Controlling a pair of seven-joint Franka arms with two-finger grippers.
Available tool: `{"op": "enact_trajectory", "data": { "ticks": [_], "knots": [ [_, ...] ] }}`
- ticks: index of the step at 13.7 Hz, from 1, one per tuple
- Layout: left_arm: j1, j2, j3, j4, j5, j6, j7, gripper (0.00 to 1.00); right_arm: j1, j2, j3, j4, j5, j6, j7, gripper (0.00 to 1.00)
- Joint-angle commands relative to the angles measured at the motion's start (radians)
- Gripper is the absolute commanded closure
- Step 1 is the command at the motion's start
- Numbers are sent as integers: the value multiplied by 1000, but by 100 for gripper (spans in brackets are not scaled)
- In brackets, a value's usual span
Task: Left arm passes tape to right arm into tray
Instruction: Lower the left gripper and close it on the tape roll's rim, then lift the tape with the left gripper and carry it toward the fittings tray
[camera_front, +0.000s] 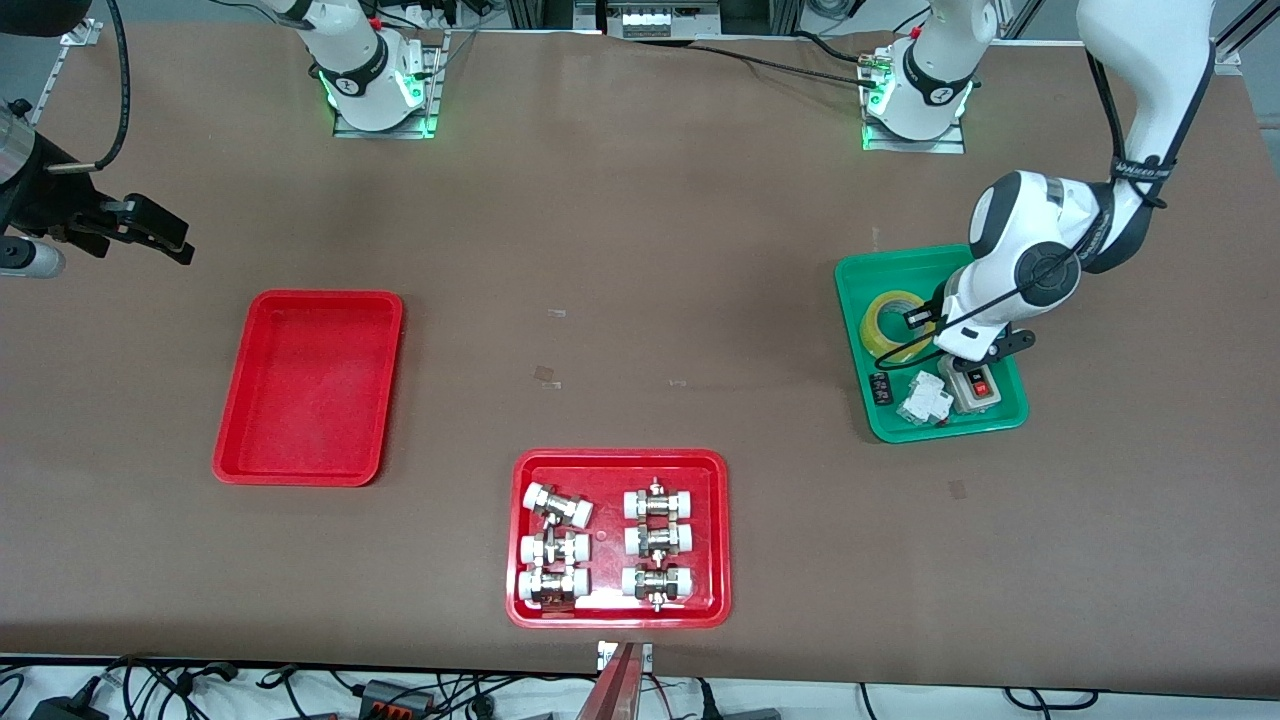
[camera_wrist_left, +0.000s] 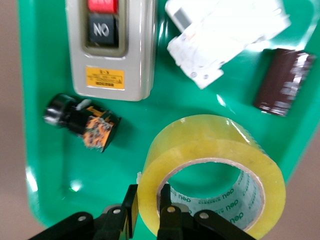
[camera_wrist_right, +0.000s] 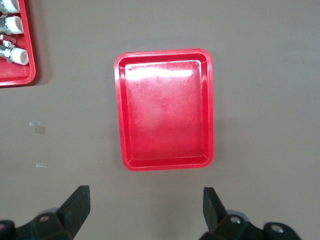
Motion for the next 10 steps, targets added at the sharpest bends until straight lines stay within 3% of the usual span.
{"op": "enact_trajectory", "data": {
  "ticks": [1,4,7,10],
  "knots": [
    [-2,-61,-45,181,17,-244,8,100,-2,-1,4,9,-8,-14,-14,0],
    [-7,-55,-91,430,-21,-440,2,100,-2,-1,4,9,-8,-14,-14,0],
    [-21,-17,-206,611,-26,-434,-56,100,-2,0,4,10,-8,-14,-14,0],
    [-140,102,-216,755,-29,-432,-339,100,-3,2,4,9,-7,-14,-11,0]
  ]
}}
